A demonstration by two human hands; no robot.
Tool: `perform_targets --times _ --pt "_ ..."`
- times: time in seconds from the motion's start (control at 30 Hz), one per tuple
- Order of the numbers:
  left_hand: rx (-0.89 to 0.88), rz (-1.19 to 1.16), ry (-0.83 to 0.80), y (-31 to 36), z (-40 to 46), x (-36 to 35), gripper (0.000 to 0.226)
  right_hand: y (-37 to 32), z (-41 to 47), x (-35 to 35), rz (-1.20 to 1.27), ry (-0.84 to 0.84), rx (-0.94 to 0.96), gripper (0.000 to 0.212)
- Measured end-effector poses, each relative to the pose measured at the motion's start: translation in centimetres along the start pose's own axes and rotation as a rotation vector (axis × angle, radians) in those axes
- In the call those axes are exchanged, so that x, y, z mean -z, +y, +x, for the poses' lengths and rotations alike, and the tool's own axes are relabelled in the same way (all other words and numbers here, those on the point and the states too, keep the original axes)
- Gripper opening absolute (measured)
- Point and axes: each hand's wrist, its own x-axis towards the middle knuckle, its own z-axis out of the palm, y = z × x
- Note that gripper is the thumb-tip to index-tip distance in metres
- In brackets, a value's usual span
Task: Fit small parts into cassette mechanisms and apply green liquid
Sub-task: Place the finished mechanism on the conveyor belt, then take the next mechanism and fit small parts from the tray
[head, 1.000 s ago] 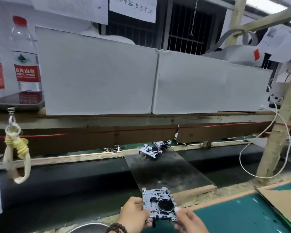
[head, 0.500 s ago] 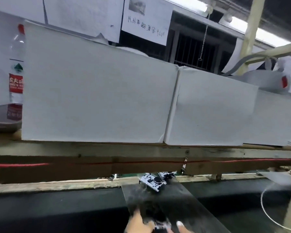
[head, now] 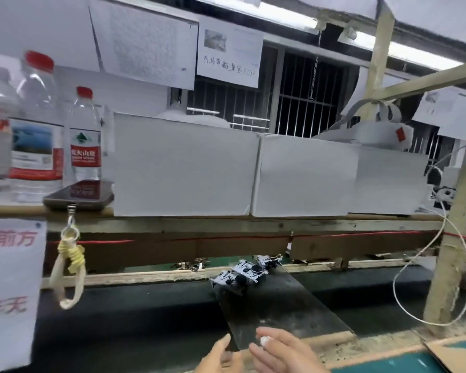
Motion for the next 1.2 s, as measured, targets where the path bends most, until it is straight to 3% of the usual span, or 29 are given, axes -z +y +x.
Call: perform_targets --times 0.07,0.2,0.3,0.47,0.6,0.7,0.83,0.93,1.07,1.2 --pt "-0.202 0.188 0.008 0.8 -4.4 0.7 0.036 -0.5 -3.2 -1.2 -0.107 -0.072 0.022 0.013" --pt "-0.264 0.385 -0.121 1.1 -12.5 2.9 0.037 1.0 -8.4 -4.4 -0.268 -0.208 0.031 0.014" --pt "-0.247 0.400 0.007 0.6 -16.4 5.3 0.039 3.4 -11.8 -6.9 -0.310 -0.311 0.008 0.017" --pt "-0.200 0.392 0.242 -0.2 -22.0 10.5 0.049 8.6 -15.1 -11.1 -0.167 -0.377 -0.110 0.014" --pt "-0.246 0.288 0.474 -1.7 -24.9 14.2 0.029 12.4 -16.1 -14.5 -0.070 -0.308 -0.191 0.017" --pt "-0.161 0.133 0.592 -4.8 -26.6 15.2 0.014 14.2 -15.9 -17.5 -0.078 -0.317 -0.182 0.016" --pt "-0.044 0.004 0.590 -7.3 -26.4 16.0 0.013 17.1 -15.4 -21.9 -0.351 -0.412 -0.144 0.013" --pt "-0.067 -0.043 0.737 -6.6 -25.8 18.8 0.012 19.7 -14.7 -24.6 -0.578 -0.448 -0.101 0.016" --pt "-0.112 0.003 0.964 -5.7 -25.6 23.7 0.025 22.7 -13.2 -27.8 -0.697 -0.465 -0.125 0.016" --pt "-0.122 -0.012 1.027 -5.7 -25.9 27.2 0.025 26.2 -12.2 -29.1 -0.871 -0.477 -0.201 0.020"
